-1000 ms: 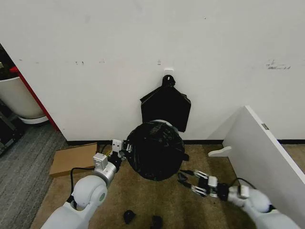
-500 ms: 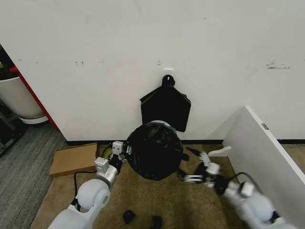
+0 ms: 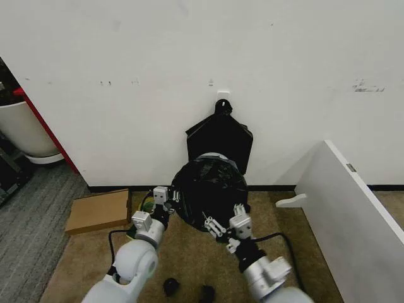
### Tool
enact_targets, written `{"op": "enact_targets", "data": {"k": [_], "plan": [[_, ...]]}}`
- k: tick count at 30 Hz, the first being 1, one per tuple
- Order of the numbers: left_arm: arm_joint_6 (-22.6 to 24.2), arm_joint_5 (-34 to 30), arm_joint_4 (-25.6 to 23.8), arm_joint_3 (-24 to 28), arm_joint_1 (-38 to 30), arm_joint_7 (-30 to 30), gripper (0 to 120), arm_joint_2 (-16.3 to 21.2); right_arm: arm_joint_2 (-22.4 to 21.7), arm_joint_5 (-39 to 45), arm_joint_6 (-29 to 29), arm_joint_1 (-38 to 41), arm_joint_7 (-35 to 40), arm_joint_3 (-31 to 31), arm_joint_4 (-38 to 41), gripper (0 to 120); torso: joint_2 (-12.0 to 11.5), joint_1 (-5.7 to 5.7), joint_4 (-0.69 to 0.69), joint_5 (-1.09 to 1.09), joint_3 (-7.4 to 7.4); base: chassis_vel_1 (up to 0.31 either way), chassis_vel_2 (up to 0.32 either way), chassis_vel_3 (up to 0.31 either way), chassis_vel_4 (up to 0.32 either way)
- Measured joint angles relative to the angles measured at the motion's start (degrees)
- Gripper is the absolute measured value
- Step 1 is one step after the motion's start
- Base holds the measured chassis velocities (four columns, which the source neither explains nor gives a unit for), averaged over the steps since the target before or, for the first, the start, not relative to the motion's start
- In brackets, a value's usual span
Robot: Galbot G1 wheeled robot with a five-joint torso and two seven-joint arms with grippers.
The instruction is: Place the garbage bag over the trash bin.
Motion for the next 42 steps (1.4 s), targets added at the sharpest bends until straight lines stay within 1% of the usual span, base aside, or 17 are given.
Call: {"op": "enact_targets", "data": {"k": [2,3,4,5,6,9,10,11,13,17,19,22,26,28,33,36,42], "plan": [[-0.15,0.55,0.13,0.15,0.0,0.01,1,-0.51,0.26,-0.3,-1.09,1.35,2.11,-1.03,-1.8,34,0.0,0.0,0.0,-0.01,0.0,0.0,0.0,0.0,0.0],[-0.26,0.91,0.23,0.23,0.0,0.13,1,-0.59,0.26,-0.31,-1.79,2.03,2.99,-1.35,-2.55,31,0.0,0.0,0.0,0.0,0.0,0.0,0.0,0.0,0.0],[-0.26,0.91,0.23,0.23,0.0,0.13,1,-0.59,0.26,-0.31,-1.79,2.03,2.99,-1.35,-2.55,31,0.0,0.0,0.0,0.0,0.0,0.0,0.0,0.0,0.0],[-0.34,1.29,0.31,0.26,0.0,0.35,1,-0.59,0.19,-0.25,-2.73,2.84,4.13,-1.66,-3.28,28,0.0,0.0,0.0,0.0,0.0,0.0,0.0,0.0,0.0],[-0.5,1.85,0.41,0.31,0.01,0.67,1,-0.55,0.03,-0.22,-3.96,3.91,5.55,-1.87,-4.03,21,0.0,0.0,0.0,-0.01,0.0,0.0,0.0,0.0,0.0],[-1.09,2.89,0.59,0.35,0.09,1.02,1,-0.32,-0.27,0.13,-6.43,5.84,8.54,-2.03,-4.84,10,0.0,0.0,0.0,-0.01,0.0,0.0,0.0,0.0,0.0],[-1.3,3.32,0.69,0.36,0.16,1.08,1,-0.27,-0.31,0.39,-6.88,6.32,9.21,-2.03,-4.95,7,0.0,0.0,0.0,0.0,0.0,0.0,0.0,0.0,0.0],[-1.3,3.32,0.69,0.36,0.16,1.08,1,-0.27,-0.31,0.39,-6.88,6.32,9.21,-2.03,-4.95,7,0.0,0.0,0.0,0.0,0.0,0.0,0.0,0.0,0.0],[-1.99,4.5,1.12,0.39,0.37,1.23,1,-0.28,-0.45,1.48,-7.81,7.56,10.38,-1.96,-4.96,0,0.0,0.0,0.0,0.0,0.0,0.0,0.0,0.0,0.0],[-2.98,6.66,2.28,0.54,0.87,1.32,1,-1.05,-0.3,4.07,-9.67,10.17,11.38,-1.76,-4.87,0,0.0,0.0,0.0,-0.01,0.0,0.0,0.0,0.0,0.0],[-3.04,6.91,2.36,0.58,0.94,1.33,1,-1.2,-0.18,4.57,-10.09,10.62,11.54,-1.81,-5.0,0,0.0,0.0,0.0,-0.01,0.0,0.0,0.0,0.0,0.0],[-3.45,8.99,2.47,0.75,1.27,1.54,1,-1.96,0.84,6.48,-11.95,13.21,12.55,-2.28,-6.64,0,0.0,0.0,0.0,0.0,0.0,0.0,0.0,0.0,0.0],[-4.07,10.72,2.59,0.8,1.44,1.78,1,-2.13,1.49,7.95,-13.45,14.48,13.47,-2.82,-7.36,0,0.0,0.0,0.0,0.0,0.0,0.0,0.0,0.0,0.0],[-5.38,12.82,3.03,0.8,1.64,2.33,1,-2.14,1.91,11.68,-16.36,16.16,15.3,-3.77,-7.4,0,0.0,0.0,0.0,-0.01,0.0,0.0,0.0,0.0,0.0],[-8.97,16.13,3.63,0.89,2.12,3.98,1,-2.13,2.29,18.25,-19.59,19.54,17.95,-5.05,-8.01,0,0.0,0.0,0.0,-0.01,0.0,0.0,0.0,0.0,0.0],[-10.15,16.75,3.67,0.93,2.46,4.66,1,-2.15,2.78,20.52,-20.69,21.06,18.71,-5.57,-8.98,0,0.0,0.0,0.0,-0.01,0.0,0.0,0.0,0.0,0.0],[-11.92,16.91,2.99,0.58,3.29,6.23,1,-1.78,3.99,20.97,-20.99,23.51,18.91,-5.71,-12.93,0,0.0,0.0,0.0,-0.01,0.0,0.0,0.0,0.0,0.0]]}}
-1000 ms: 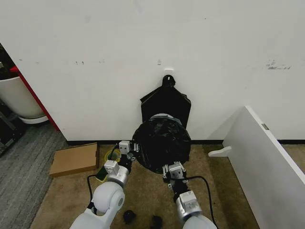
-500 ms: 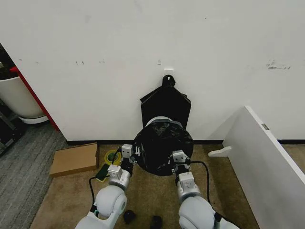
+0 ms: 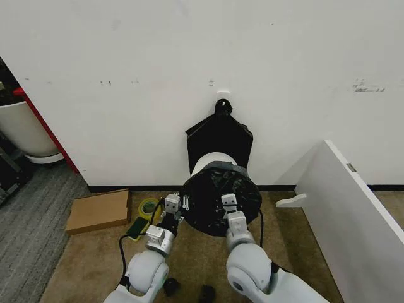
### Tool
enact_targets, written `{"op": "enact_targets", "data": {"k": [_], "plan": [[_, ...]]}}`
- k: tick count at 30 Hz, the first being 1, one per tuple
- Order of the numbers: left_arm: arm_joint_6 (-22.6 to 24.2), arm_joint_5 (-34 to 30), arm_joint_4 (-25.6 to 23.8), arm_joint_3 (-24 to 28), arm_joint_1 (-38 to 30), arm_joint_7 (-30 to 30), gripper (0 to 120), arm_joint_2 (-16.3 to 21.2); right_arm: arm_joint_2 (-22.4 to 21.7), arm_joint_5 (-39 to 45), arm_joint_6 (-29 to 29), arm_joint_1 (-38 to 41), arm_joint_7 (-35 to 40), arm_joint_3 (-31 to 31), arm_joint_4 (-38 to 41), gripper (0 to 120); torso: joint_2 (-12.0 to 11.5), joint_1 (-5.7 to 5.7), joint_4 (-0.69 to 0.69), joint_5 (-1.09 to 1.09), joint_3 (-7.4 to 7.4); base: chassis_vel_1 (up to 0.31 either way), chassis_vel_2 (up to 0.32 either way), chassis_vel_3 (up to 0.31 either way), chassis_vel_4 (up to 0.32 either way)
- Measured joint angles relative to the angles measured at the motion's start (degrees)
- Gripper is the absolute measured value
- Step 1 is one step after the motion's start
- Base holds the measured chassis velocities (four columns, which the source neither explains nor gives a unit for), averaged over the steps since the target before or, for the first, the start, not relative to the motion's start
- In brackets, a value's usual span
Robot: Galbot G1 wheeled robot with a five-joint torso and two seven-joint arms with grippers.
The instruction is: Place the garbage bag over the trash bin.
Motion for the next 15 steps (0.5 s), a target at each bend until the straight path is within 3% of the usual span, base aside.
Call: {"op": "enact_targets", "data": {"k": [15], "plan": [[-5.21,0.59,0.63,-1.3,1.33,4.12,1,1.82,2.68,0.74,-0.37,5.99,0.34,0.13,-10.58,0,0.0,0.0,0.0,0.0,0.0,0.0,0.0,0.0,0.0]]}}
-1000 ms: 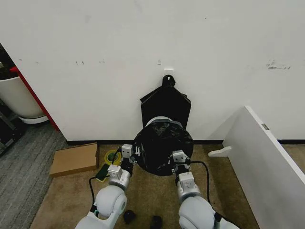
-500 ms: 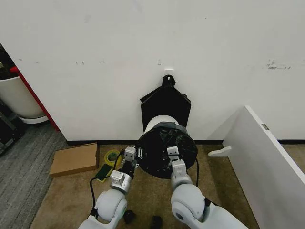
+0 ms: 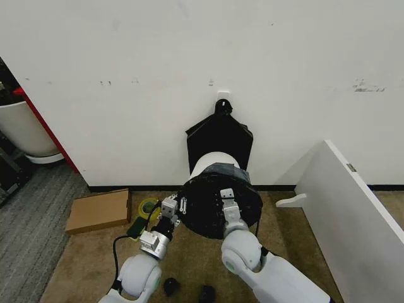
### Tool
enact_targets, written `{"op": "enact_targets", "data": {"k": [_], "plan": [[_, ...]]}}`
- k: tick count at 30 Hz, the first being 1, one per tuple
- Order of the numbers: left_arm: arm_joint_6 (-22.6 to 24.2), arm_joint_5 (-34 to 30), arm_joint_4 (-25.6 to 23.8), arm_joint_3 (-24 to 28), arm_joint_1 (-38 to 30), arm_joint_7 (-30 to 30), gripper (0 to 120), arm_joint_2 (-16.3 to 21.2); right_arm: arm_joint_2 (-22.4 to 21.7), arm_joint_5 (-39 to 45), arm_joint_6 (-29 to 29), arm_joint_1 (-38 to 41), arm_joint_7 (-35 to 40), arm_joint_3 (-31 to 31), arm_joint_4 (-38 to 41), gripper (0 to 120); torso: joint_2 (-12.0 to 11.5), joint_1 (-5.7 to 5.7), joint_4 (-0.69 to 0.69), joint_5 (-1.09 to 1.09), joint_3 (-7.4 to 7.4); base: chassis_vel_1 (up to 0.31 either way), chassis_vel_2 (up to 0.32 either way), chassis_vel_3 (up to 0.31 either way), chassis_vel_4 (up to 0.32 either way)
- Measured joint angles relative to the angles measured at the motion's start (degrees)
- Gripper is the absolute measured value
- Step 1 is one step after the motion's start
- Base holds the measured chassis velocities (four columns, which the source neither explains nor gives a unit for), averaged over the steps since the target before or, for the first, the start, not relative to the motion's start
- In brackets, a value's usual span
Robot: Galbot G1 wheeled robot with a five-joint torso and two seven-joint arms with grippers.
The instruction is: Place the garbage bag over the trash bin.
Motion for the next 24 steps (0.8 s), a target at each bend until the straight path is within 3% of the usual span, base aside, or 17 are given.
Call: {"op": "enact_targets", "data": {"k": [14,24], "plan": [[-0.65,-0.39,-0.68,0.59,0.49,2.05,1,0.38,1.58,-2.38,1.39,4.47,-0.5,1.51,-9.48,0,0.0,0.0,0.0,0.0,0.0,0.0,0.0,0.0,0.0],[-0.72,-0.43,-0.83,0.35,0.3,1.61,1,0.18,0.31,-3.74,1.52,3.67,-1.19,2.3,-9.63,0,0.0,0.0,0.0,0.01,0.0,0.0,0.0,0.0,0.0]]}}
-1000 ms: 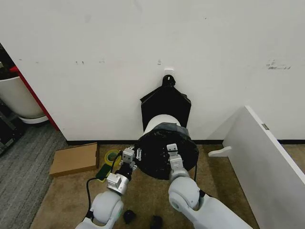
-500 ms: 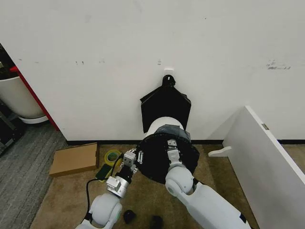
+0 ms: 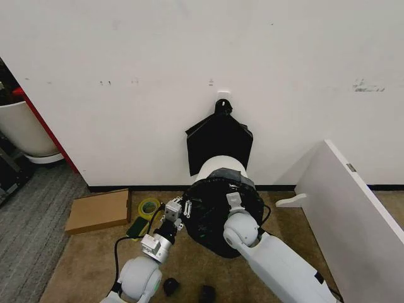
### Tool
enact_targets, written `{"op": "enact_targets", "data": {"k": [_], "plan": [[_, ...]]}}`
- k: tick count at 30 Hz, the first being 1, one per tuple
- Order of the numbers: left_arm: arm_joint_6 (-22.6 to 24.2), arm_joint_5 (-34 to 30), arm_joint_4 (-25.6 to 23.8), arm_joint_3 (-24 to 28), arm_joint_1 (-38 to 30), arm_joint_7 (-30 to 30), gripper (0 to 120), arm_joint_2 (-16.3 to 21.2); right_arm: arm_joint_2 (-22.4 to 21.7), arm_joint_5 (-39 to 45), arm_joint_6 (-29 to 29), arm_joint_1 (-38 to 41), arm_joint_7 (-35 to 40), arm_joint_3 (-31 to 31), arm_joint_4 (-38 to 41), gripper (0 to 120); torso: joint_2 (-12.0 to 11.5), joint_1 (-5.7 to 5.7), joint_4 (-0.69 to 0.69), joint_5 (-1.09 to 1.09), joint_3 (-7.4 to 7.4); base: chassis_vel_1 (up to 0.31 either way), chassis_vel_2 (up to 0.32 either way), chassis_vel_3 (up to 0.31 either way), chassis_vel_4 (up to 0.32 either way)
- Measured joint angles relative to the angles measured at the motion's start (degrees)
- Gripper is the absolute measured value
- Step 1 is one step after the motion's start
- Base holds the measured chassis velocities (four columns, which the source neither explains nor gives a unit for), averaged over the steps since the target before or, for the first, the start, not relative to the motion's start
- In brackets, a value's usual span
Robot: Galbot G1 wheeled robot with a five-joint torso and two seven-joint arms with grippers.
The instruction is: Place the garbage bag over the trash bin.
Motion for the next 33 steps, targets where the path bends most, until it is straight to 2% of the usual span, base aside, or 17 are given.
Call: {"op": "enact_targets", "data": {"k": [3,9,14,15,20,21,24,28,29,33], "plan": [[0.28,-0.24,0.0,-0.06,-0.18,-0.43,1,-0.09,-0.44,-0.4,0.33,-1.05,-0.75,0.16,0.72,0,0.0,0.0,0.0,0.0,0.0,0.0,0.0,0.0,0.0],[2.33,-1.21,0.7,-0.63,-0.75,-2.61,0,-0.2,-3.08,-5.33,6.38,-5.76,-8.19,0.93,5.52,0,0.0,0.0,-0.01,-0.01,0.0,0.0,0.0,0.0,0.0],[4.09,-2.8,1.93,-1.2,-1.88,-4.26,0,0.02,-7.0,-11.55,17.09,-11.85,-18.04,3.14,14.42,20,0.0,0.0,0.01,-0.01,0.0,0.0,0.0,0.0,0.0],[4.09,-2.8,1.93,-1.2,-1.88,-4.26,0,0.02,-7.0,-11.55,17.09,-11.85,-18.04,3.14,14.42,20,0.0,0.0,0.01,-0.01,0.0,0.0,0.0,0.0,0.0],[6.38,-5.63,1.09,-1.47,-2.72,-4.97,0,0.16,-9.7,-14.26,24.94,-18.16,-26.48,6.97,20.21,41,0.0,0.0,-0.01,0.0,0.0,0.0,0.0,0.0,0.0],[6.38,-5.63,1.09,-1.47,-2.72,-4.97,0,0.16,-9.7,-14.26,24.94,-18.16,-26.48,6.97,20.21,41,0.0,0.0,-0.01,0.0,0.0,0.0,0.0,0.0,0.0],[7.14,-6.65,0.55,-1.47,-2.75,-5.01,0,0.29,-10.14,-14.65,25.33,-19.24,-28.71,7.82,20.83,54,0.0,-0.01,-0.01,-0.01,0.0,0.0,0.0,0.0,0.0],[7.55,-6.86,-0.21,-1.43,-2.26,-5.1,0,0.33,-10.05,-13.45,21.15,-19.25,-29.1,8.25,20.37,70,0.0,0.0,0.0,-0.01,0.0,0.0,0.0,0.0,0.0],[7.55,-6.86,-0.21,-1.43,-2.26,-5.1,0,0.33,-10.05,-13.45,21.15,-19.25,-29.1,8.25,20.37,70,0.0,0.0,0.0,-0.01,0.0,0.0,0.0,0.0,0.0],[7.51,-5.85,-1.52,-0.89,-0.42,-4.09,0,0.51,-7.78,-8.96,16.13,-16.43,-26.91,7.55,17.59,88,0.0,0.0,0.0,-0.01,0.0,0.0,0.0,0.0,0.0]]}}
